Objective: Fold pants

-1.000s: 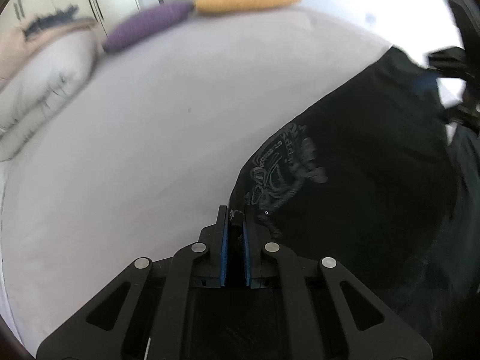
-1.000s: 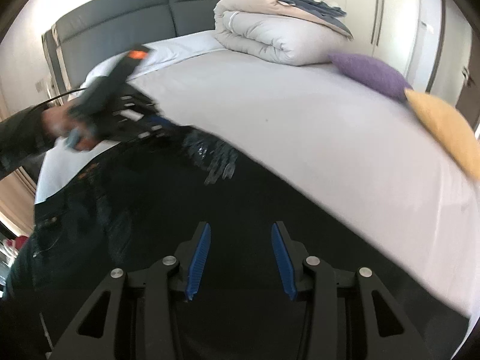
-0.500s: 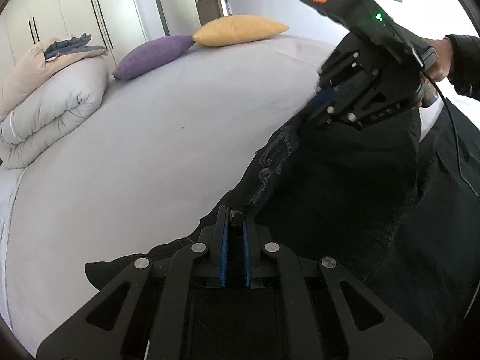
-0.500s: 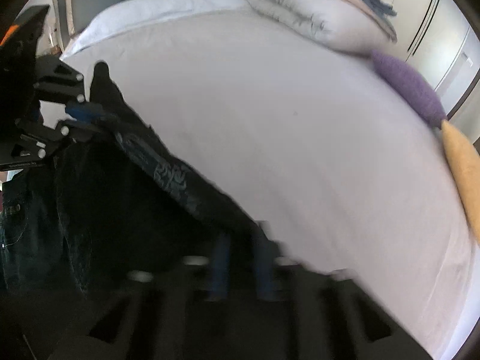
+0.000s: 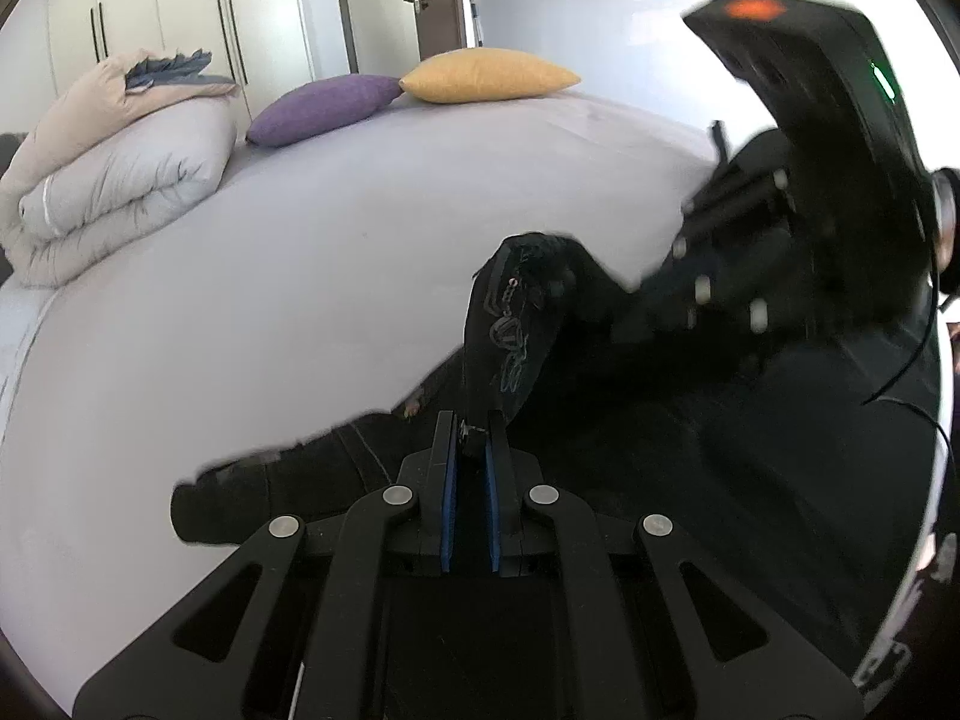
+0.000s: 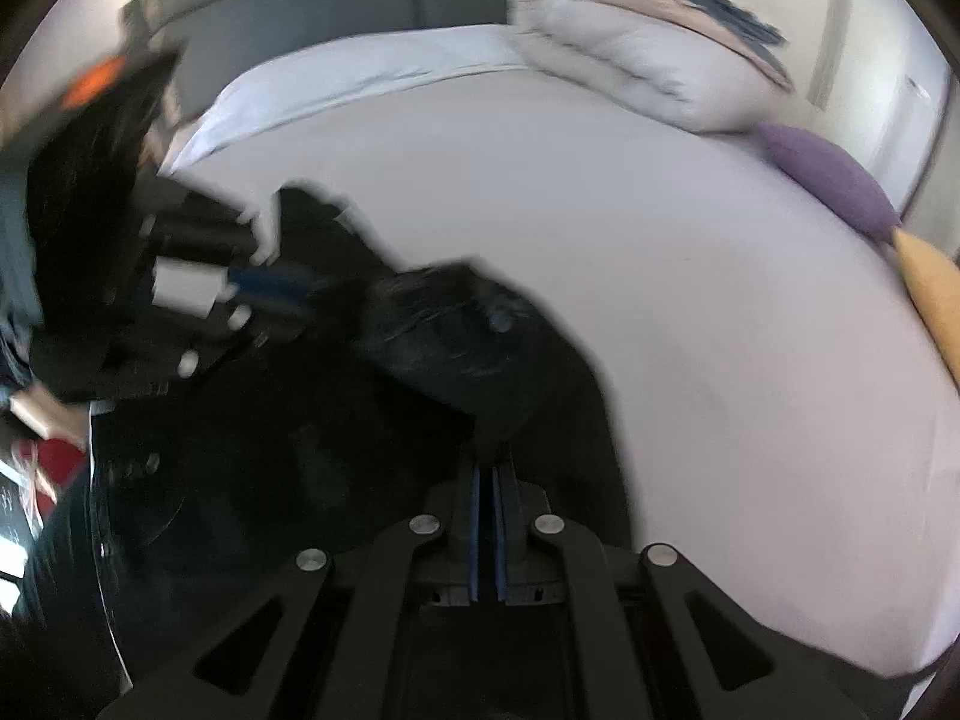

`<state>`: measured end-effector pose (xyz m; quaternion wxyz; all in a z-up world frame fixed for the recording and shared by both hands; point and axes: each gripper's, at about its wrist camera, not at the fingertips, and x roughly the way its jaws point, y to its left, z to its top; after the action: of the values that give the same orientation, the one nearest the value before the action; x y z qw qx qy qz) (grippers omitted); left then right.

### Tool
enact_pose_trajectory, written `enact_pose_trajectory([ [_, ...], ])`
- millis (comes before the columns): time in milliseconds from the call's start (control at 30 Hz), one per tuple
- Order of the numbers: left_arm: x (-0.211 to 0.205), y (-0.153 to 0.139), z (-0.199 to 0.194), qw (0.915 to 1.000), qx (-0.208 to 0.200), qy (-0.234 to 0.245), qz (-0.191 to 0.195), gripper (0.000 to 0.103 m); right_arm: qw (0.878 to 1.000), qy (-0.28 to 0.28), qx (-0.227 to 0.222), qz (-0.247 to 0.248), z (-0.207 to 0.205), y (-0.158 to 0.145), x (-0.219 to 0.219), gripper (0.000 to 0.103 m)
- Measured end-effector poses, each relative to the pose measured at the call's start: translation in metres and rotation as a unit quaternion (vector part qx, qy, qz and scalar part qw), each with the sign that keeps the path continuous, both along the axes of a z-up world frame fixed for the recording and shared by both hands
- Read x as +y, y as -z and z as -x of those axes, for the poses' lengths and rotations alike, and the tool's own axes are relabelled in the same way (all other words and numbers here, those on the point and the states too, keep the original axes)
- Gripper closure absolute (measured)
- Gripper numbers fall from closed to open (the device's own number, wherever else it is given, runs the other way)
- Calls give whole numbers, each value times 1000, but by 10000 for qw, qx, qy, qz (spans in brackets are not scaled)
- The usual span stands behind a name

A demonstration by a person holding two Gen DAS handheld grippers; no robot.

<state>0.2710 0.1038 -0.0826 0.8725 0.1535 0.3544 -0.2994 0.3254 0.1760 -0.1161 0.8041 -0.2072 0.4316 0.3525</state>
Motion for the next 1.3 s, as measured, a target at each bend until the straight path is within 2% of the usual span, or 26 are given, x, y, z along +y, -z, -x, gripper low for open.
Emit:
enact_pose_trajectory([
  [100,5,6,33,9999,80,17,-109,96,9996,-126,-71,254,34,16,12,98],
  [200,14,13,72,9997,178,110,-150,96,9947,-407,-553,768,82,20,17,98],
  [267,22,20,96,9993,251,163,-220,96,9813,-758,-1061,1416,123,27,21,98],
  [333,29,29,122,9988,276,250,-317,96,9621,-1132,-1445,2019,161,39,26,98],
  [433,29,44,161,9959,269,533,-674,96,9378,-1579,-1741,2555,215,58,34,99],
  [533,28,58,190,9922,261,702,-996,96,9304,-1703,-1811,2692,244,67,38,99],
  [667,37,55,211,9930,289,729,-878,96,9234,-1711,-1984,2805,260,67,43,99],
  [833,35,53,224,9900,217,932,-1040,96,9130,-1814,-2108,2983,289,66,51,99],
  [1067,31,59,240,9889,215,975,-1103,96,9114,-1798,-2105,3046,308,70,61,99],
  [1300,30,58,236,9902,205,877,-1066,96,9081,-1760,-2185,3110,308,73,66,99],
])
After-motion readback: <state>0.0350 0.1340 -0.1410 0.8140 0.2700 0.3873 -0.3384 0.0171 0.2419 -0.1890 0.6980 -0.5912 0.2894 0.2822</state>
